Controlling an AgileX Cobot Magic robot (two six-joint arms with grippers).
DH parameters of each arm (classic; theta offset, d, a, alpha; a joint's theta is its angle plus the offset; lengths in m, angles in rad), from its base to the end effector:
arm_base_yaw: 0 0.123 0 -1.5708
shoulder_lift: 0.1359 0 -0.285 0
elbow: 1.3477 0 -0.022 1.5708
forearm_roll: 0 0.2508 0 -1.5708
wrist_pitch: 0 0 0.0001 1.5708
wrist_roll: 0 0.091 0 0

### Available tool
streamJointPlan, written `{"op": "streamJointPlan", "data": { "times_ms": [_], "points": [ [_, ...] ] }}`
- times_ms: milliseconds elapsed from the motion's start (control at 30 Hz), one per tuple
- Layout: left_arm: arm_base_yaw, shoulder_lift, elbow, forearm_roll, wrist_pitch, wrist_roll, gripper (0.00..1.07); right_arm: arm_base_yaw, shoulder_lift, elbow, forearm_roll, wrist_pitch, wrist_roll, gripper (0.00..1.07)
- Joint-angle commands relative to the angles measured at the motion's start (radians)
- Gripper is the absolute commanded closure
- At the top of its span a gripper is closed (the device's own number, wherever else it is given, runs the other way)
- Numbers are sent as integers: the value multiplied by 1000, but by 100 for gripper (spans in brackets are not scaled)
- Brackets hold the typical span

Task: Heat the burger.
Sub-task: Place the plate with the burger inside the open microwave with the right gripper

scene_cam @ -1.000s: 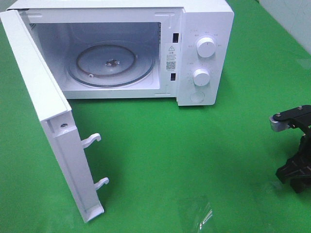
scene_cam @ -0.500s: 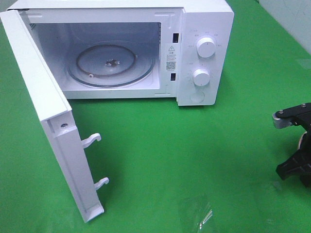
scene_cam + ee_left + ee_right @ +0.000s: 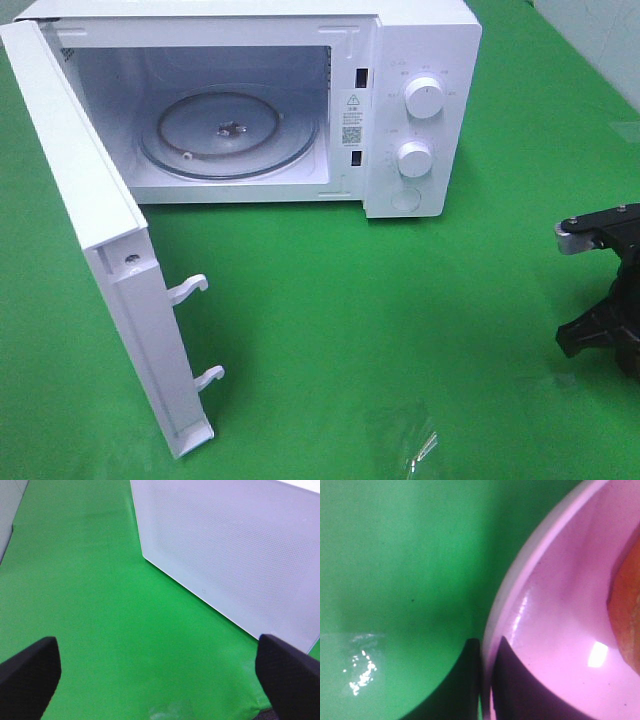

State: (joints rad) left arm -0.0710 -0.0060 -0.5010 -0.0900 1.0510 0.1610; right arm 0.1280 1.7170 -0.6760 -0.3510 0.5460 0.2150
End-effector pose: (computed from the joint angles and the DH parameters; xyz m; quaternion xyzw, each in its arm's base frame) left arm -0.0061 -0.0067 0.2786 0.0998 0.8421 -0.0212 0.5296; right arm 0.2511 0.0159 0.1158 -0.1030 0.9894 -0.0885 0.0508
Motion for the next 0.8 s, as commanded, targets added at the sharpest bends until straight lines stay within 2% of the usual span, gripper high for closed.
{"op": "streamJointPlan", "data": {
  "times_ms": [33, 300, 800],
  "points": [
    [-1, -23, 3, -6, -13, -3, 9, 30, 7, -2, -21, 30, 41, 107],
    [-1, -23, 3, -6, -13, -3, 9, 90, 6, -2, -101, 61, 119, 107],
    [-1, -23, 3, -6, -13, -3, 9, 169, -174, 0, -258, 214, 230, 107]
  ]
}}
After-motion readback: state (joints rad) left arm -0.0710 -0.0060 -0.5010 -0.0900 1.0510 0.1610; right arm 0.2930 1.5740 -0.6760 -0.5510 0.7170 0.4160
